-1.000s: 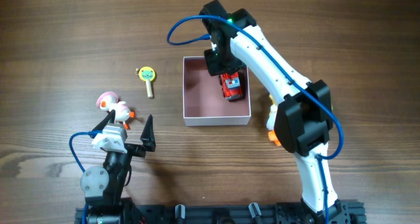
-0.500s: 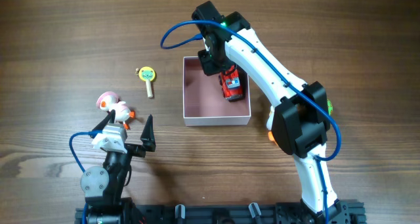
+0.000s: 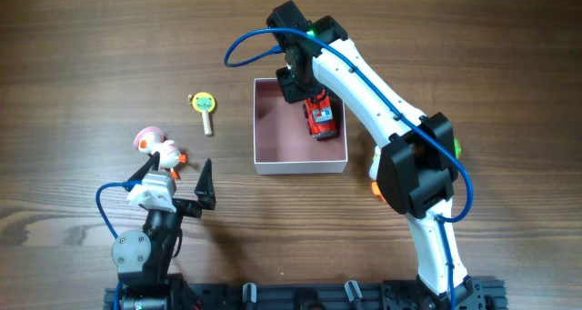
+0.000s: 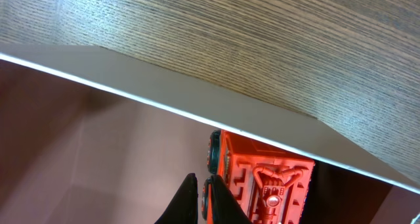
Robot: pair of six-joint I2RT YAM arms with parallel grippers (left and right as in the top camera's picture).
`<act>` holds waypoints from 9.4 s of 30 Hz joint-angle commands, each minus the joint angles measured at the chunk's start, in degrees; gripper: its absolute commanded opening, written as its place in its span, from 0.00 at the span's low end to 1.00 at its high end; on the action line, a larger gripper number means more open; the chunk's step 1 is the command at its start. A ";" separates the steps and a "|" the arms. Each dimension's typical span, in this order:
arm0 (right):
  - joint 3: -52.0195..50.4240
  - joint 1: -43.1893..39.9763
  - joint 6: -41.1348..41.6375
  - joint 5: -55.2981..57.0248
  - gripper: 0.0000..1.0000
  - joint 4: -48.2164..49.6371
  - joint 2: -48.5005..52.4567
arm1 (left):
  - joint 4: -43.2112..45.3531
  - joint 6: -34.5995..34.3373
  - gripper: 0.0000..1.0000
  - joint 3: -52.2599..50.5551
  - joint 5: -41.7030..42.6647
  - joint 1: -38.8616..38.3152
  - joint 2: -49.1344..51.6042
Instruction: Pack container
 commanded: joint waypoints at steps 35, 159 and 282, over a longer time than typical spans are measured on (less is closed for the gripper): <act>-0.79 -1.77 0.48 -0.09 0.08 0.68 4.07 | -0.26 -0.33 1.00 -0.22 -0.15 -0.26 -0.42; -1.18 -5.03 1.79 -0.39 0.05 -6.23 3.13 | -0.26 -0.33 1.00 -0.22 -0.15 -0.26 -0.42; 1.88 -4.63 -0.44 -7.87 0.04 -14.08 3.13 | -0.26 -0.33 1.00 -0.22 -0.15 -0.26 -0.42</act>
